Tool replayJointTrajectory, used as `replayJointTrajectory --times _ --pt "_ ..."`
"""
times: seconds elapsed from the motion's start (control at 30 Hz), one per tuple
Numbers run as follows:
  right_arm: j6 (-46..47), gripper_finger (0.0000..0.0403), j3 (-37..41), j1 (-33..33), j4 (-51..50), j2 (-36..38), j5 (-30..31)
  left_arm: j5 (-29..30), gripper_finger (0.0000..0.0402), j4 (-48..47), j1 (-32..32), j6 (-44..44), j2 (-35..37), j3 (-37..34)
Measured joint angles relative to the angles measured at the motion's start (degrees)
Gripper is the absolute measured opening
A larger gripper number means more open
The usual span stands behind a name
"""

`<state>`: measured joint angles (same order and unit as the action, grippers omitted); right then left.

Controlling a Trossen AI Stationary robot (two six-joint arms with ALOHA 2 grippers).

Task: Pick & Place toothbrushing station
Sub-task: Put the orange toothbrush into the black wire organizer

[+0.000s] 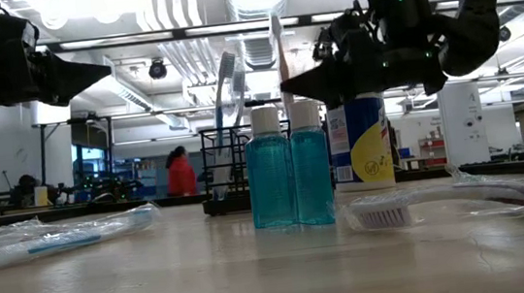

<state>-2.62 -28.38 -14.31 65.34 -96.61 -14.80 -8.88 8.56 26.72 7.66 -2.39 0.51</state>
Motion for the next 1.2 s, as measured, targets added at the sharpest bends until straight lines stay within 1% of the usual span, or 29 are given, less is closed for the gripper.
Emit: replayJointTrajectory --times 0.53,0.87,1.0,1.2 --pt "-0.84 0.0018 2.08 0.04 -0.44 -1.18 0.44 0.0 0.001 0.0 -0.02 0.07 0.0 0.0" --pt "-0.51 0.0018 1.77 0.31 -0.33 -3.95 -0.18 -0.02 0.001 0.0 -0.02 0.21 0.0 0.0" --pt "0.03 0.0032 1.6 0.41 -0.09 -4.54 -0.2 0.0 0.001 0.02 -0.02 0.22 0.0 0.0" --pt "1.26 0.0068 1.51 0.42 -0.42 -3.95 -0.21 -0.02 0.001 0.02 -0.02 0.22 0.0 0.0"
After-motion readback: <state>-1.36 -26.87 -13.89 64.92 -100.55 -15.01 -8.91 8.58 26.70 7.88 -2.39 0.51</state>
